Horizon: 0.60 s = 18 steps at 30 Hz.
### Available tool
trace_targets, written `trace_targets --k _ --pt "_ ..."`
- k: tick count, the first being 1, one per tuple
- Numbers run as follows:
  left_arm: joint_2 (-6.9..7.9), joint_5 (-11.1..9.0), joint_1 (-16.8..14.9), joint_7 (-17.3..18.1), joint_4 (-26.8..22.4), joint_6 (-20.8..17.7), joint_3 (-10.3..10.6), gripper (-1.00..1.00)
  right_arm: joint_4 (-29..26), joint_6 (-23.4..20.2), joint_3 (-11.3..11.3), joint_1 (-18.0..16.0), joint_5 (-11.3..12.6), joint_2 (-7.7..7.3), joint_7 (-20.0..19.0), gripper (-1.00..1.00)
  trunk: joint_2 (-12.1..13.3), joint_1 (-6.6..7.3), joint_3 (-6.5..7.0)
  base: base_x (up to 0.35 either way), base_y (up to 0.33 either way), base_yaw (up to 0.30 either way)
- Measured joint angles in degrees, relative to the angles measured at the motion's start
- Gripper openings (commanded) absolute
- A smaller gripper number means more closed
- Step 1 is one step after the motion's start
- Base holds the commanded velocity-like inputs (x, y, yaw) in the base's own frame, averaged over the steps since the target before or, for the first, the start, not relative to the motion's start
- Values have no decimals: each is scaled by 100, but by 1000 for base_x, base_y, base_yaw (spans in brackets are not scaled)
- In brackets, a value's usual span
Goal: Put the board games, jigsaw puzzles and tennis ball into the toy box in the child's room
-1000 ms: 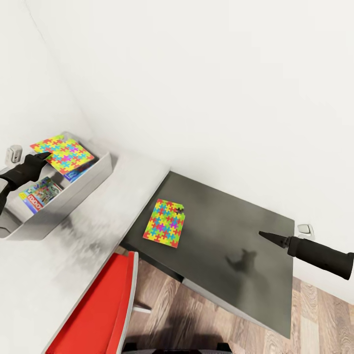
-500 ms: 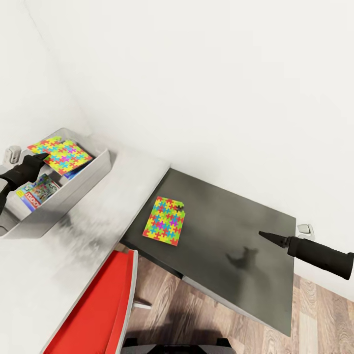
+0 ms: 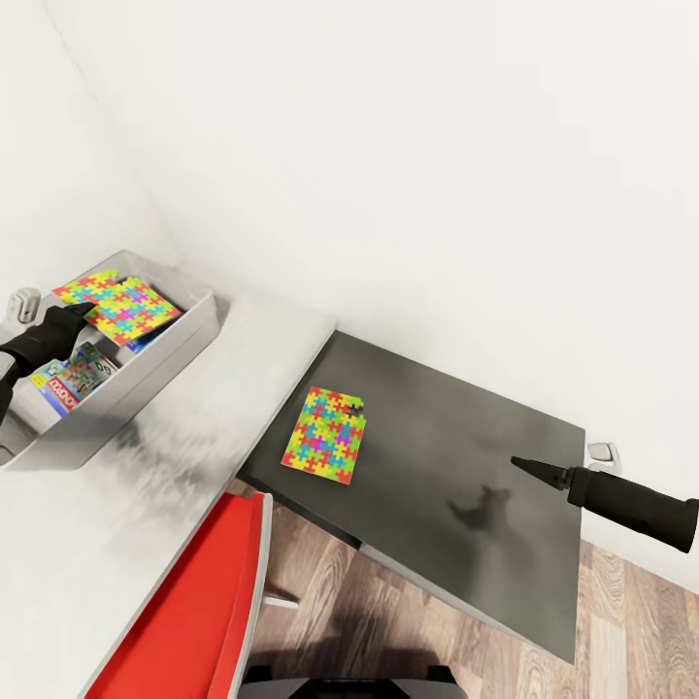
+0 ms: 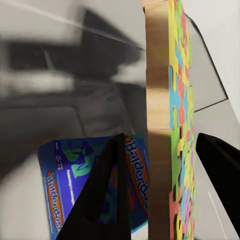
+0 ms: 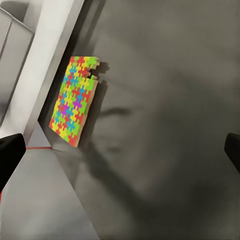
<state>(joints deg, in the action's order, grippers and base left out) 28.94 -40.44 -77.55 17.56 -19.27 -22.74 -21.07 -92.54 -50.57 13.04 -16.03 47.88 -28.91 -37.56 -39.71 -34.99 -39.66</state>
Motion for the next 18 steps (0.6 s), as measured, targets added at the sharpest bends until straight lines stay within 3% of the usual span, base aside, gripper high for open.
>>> trace_targets --k 18 --pt "-10 -6 -183 -270 0 63 8 -100 0 0 0 7 0 0 0 100 0 0 -2 0 0 0"
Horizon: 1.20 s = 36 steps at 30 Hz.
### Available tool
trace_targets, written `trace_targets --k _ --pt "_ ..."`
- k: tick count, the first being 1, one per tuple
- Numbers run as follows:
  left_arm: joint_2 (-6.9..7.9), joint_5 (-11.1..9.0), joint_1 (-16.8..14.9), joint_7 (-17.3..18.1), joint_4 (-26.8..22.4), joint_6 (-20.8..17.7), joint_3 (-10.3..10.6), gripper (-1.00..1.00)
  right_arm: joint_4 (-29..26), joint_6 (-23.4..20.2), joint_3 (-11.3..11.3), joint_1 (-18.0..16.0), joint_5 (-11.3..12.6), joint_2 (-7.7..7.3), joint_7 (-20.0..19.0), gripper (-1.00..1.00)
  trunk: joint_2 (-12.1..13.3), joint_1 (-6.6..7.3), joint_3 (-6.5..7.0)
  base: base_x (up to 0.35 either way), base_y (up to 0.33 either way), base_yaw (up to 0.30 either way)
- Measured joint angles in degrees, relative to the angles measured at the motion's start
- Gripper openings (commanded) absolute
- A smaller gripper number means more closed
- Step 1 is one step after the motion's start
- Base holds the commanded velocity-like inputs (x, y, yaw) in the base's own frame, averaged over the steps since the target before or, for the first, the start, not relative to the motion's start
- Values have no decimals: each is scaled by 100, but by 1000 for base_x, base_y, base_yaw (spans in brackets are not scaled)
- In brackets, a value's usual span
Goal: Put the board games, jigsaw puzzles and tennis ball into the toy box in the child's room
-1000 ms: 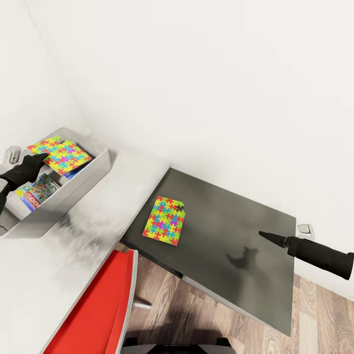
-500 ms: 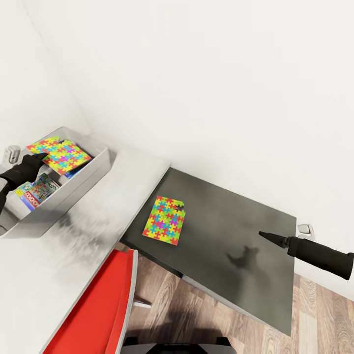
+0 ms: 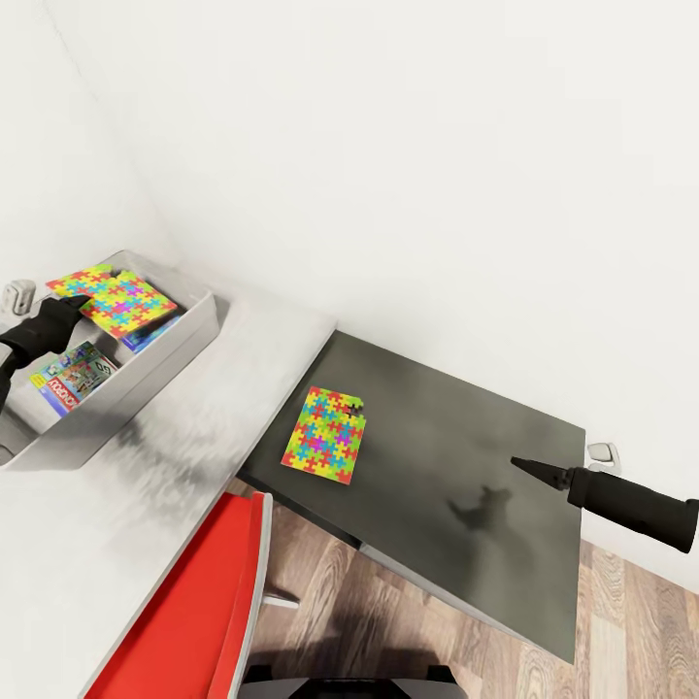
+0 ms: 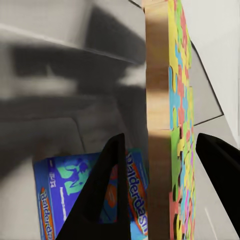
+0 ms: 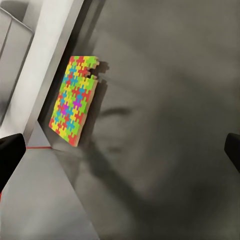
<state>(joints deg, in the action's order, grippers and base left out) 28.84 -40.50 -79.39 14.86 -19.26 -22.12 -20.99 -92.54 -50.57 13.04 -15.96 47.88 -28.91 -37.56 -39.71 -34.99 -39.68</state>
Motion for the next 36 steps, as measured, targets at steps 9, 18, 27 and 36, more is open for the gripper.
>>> trace_targets --k 9,18,27,36 --pt "-1 -1 -43 -36 0 31 3 -100 0 0 0 0 0 0 0 100 0 0 0 0 0 0" --pt "-6 -2 -54 -44 1 40 4 -100 0 0 0 0 0 0 -3 100 0 0 -20 0 0 0" --pt "-5 -6 -60 -45 1 40 4 -100 0 0 0 0 -1 0 -1 100 0 0 -86 0 0 0" --pt "-2 -10 -56 -39 1 40 4 -100 0 0 0 0 -1 0 -4 100 0 0 -166 0 0 0"
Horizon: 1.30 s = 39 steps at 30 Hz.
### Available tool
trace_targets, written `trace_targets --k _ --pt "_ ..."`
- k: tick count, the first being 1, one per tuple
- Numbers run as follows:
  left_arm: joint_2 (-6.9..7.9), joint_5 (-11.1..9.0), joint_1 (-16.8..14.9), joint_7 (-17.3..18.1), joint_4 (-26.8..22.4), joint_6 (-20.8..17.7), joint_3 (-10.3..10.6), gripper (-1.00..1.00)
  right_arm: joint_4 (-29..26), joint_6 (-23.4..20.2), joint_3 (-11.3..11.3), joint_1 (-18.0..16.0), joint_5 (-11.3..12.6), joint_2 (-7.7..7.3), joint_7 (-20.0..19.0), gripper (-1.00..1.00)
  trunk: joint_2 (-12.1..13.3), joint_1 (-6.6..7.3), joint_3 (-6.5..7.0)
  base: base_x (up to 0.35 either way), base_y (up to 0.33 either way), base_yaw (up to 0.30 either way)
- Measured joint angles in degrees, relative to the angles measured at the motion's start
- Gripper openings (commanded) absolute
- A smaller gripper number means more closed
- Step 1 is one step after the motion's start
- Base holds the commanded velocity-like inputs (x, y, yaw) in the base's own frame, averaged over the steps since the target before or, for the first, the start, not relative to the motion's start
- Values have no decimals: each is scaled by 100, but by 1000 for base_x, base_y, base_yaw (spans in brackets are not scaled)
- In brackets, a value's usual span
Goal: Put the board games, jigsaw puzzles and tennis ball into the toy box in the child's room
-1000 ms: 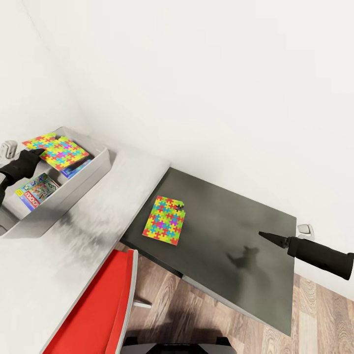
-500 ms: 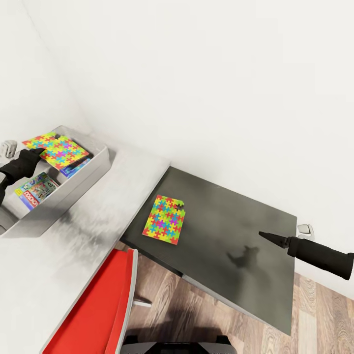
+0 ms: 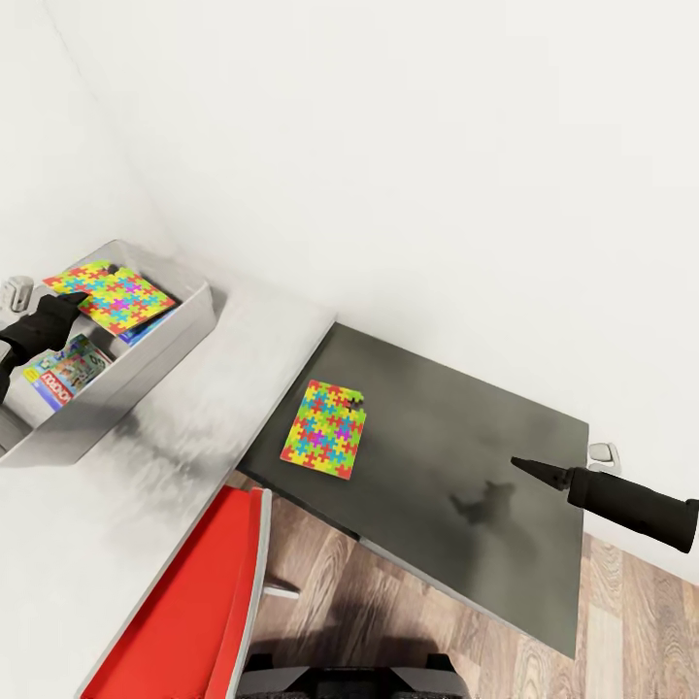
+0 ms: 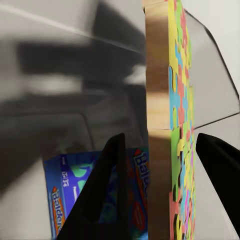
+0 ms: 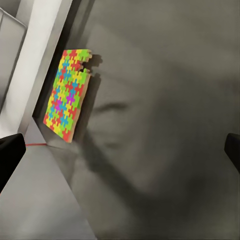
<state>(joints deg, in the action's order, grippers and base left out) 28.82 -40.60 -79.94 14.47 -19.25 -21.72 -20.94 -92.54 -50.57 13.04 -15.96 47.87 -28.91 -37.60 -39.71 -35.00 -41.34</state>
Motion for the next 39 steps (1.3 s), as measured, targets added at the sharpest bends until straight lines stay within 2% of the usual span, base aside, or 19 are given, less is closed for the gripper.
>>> trace_targets --k 16,39 --pt "11 -143 -3 11 -12 -20 -63 -100 0 0 0 5 1 0 -2 100 -2 1 -118 0 0 0" --pt "13 -149 -3 103 -41 -19 -100 -100 0 -1 -5 8 2 1 -5 100 -2 2 -167 0 0 0"
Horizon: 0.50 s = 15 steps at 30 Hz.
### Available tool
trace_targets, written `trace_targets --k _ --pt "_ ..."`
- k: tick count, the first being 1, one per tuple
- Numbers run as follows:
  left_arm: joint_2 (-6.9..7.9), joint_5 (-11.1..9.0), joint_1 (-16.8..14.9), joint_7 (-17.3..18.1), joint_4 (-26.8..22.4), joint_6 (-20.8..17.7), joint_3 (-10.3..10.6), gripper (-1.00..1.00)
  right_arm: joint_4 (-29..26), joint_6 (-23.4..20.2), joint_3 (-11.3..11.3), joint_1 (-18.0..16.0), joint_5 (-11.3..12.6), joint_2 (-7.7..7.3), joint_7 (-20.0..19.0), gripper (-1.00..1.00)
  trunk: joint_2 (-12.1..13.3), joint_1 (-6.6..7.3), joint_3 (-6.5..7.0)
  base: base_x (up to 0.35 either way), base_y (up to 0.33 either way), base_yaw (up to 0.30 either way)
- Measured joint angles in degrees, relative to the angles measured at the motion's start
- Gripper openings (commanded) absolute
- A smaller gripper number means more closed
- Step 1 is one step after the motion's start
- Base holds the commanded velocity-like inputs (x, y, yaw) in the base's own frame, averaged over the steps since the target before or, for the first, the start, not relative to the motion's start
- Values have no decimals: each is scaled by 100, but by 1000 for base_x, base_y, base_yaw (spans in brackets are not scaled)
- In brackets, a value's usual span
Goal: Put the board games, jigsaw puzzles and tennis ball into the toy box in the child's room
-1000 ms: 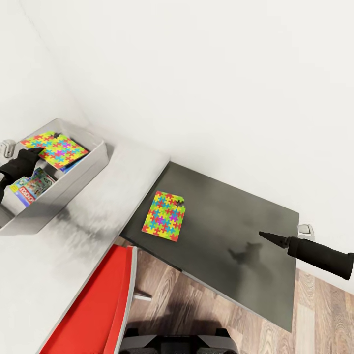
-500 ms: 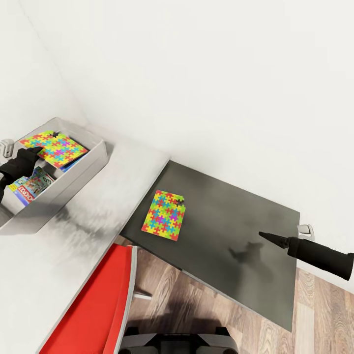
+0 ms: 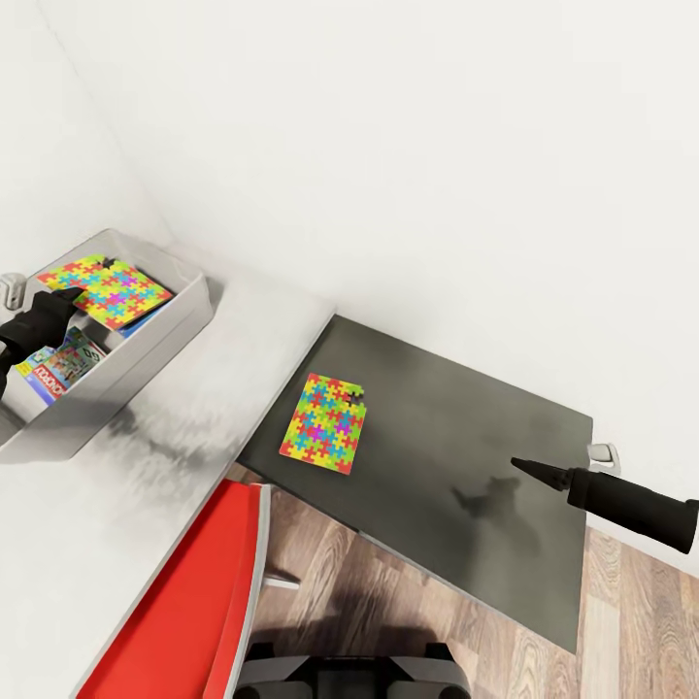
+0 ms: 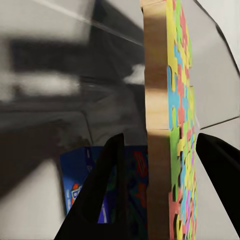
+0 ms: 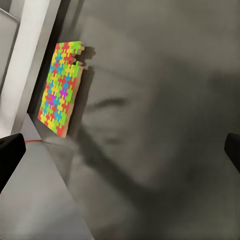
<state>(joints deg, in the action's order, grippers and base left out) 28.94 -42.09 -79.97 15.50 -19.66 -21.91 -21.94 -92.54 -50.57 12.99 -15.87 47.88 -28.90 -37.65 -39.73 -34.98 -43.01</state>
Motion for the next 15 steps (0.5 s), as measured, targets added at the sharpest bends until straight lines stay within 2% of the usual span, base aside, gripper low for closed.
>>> trace_targets --k 15 --pt "7 -20 -12 1 12 -8 16 -100 0 0 -64 -3 0 7 0 100 0 0 -5 0 0 0"
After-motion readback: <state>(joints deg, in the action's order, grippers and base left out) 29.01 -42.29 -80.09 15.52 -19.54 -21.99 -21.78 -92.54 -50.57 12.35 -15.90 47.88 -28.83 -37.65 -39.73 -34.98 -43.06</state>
